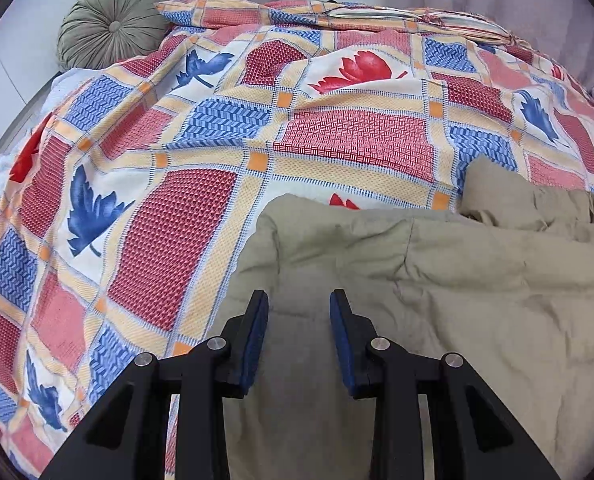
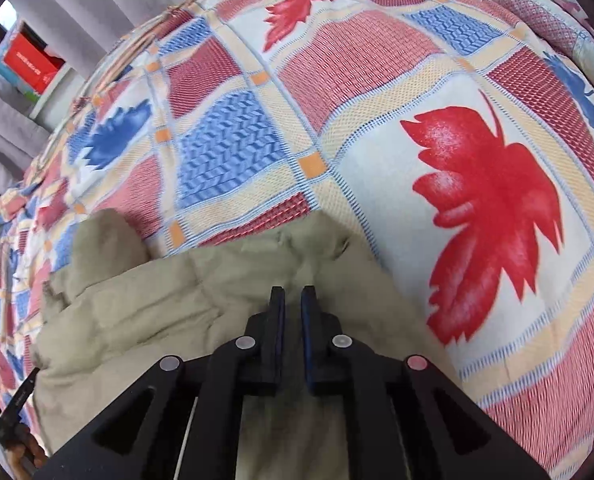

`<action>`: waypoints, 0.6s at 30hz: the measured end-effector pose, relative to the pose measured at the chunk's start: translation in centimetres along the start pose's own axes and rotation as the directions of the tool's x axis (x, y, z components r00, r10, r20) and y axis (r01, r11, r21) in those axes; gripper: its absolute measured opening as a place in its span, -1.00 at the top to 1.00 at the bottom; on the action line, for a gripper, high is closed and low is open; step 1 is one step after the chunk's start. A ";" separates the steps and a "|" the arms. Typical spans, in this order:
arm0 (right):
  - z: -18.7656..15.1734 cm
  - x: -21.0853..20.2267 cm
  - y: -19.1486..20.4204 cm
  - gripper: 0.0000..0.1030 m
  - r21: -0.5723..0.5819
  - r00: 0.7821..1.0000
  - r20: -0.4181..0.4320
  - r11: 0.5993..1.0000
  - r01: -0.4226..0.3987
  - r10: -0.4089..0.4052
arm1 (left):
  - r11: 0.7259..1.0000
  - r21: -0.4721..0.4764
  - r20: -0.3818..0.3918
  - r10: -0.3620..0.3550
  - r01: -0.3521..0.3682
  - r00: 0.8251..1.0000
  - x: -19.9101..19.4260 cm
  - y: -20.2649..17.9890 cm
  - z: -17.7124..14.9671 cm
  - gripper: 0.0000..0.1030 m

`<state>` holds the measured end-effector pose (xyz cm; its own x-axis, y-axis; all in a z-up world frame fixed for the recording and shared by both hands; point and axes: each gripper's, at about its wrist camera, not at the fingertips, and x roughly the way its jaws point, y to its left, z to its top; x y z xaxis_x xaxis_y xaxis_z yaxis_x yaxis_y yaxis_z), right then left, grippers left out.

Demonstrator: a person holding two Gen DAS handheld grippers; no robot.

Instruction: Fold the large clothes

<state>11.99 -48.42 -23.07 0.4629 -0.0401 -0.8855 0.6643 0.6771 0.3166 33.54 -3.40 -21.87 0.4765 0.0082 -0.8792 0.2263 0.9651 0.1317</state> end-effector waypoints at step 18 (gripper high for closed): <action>-12.7 -9.4 0.9 0.47 -0.061 0.989 -0.110 0.992 -0.109 0.102 | 0.996 -0.047 -0.183 -0.085 0.078 0.979 -6.5 1.4 -11.7 0.34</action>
<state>0.76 -38.13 -18.77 0.4610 0.1102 -0.8805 0.5727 0.7210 0.3900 20.79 0.99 -21.31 0.2921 -0.0263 -0.9560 0.2227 0.9740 0.0412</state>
